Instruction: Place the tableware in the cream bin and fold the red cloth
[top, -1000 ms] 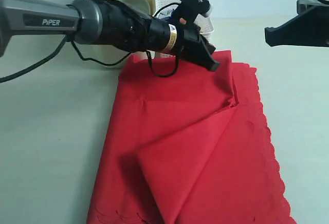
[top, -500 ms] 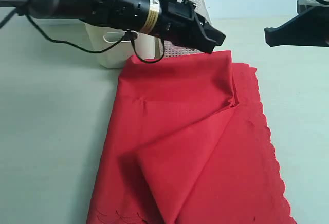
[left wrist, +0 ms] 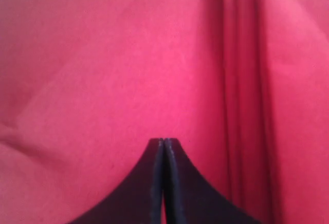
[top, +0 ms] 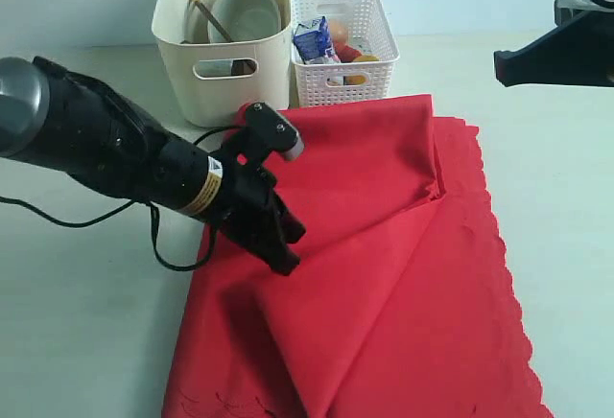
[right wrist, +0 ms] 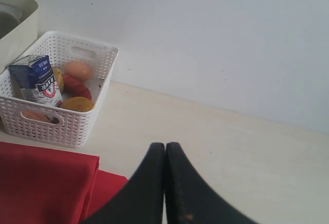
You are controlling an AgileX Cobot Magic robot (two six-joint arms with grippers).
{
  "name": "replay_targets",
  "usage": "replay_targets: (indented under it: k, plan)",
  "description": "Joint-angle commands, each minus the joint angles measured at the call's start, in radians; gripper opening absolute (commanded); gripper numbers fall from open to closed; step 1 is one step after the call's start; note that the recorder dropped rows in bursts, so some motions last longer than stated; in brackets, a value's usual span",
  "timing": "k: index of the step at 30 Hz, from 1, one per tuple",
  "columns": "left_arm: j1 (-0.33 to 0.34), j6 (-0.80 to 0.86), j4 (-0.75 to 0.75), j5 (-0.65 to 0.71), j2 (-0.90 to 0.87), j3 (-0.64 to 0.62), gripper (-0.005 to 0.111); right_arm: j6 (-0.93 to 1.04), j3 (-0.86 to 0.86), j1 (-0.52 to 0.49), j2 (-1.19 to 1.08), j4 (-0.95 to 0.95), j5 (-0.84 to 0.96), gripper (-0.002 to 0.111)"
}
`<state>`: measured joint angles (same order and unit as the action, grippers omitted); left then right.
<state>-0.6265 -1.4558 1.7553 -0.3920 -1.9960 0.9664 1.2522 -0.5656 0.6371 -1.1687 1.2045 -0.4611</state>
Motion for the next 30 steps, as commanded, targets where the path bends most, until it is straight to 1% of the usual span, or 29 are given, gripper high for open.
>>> replay_targets:
  k: [1, 3, 5, 7, 11, 13, 15, 16, 19, 22, 24, 27, 30]
  plan:
    - [-0.006, 0.047, -0.011, -0.073, 0.012, -0.033, 0.001, -0.006, 0.0, -0.004, 0.001, -0.01, -0.002, 0.0]
    - [-0.032, 0.05, -0.011, -0.164, 0.012, -0.033, 0.001, -0.006, 0.0, -0.004, 0.001, -0.01, -0.002, 0.0]
    - [-0.08, 0.065, -0.011, -0.187, 0.012, -0.033, 0.001, -0.006, 0.0, -0.004, 0.001, -0.01, -0.002, 0.0]
    - [-0.151, 0.061, -0.011, -0.187, 0.012, -0.033, 0.001, -0.006, 0.0, -0.004, 0.001, -0.01, -0.002, 0.0]
    - [-0.35, 0.061, -0.011, -0.187, 0.026, 0.019, 0.001, -0.006, 0.0, -0.004, 0.001, -0.01, -0.003, 0.0]
    - [-0.437, 0.069, -0.011, -0.167, 0.044, 0.064, 0.001, -0.006, 0.0, -0.004, 0.001, -0.01, -0.006, 0.0]
    - [-0.489, 0.069, -0.011, -0.107, 0.065, 0.094, 0.001, -0.002, 0.0, -0.004, 0.001, -0.01, -0.016, 0.0]
    - [-0.504, 0.069, -0.011, -0.058, 0.079, 0.098, 0.001, 0.003, 0.0, -0.004, 0.001, -0.007, -0.027, 0.0]
    - [-0.506, 0.058, -0.011, 0.098, 0.142, 0.072, 0.001, 0.003, 0.0, -0.004, 0.001, 0.019, -0.076, 0.0]
    - [-0.468, 0.033, -0.011, 0.23, 0.211, 0.001, 0.001, 0.003, 0.0, -0.004, 0.001, 0.044, -0.105, 0.0]
    - [-0.436, 0.017, -0.011, 0.287, 0.253, -0.06, 0.001, 0.003, 0.0, -0.004, 0.001, 0.044, -0.1, 0.0]
    - [-0.379, 0.003, -0.011, 0.336, 0.324, -0.154, 0.001, 0.003, 0.0, -0.004, 0.001, 0.031, -0.029, 0.0]
    - [-0.327, -0.039, -0.011, 0.42, 0.405, -0.251, 0.001, -0.029, -0.017, -0.004, -0.007, -0.068, 0.178, 0.0]
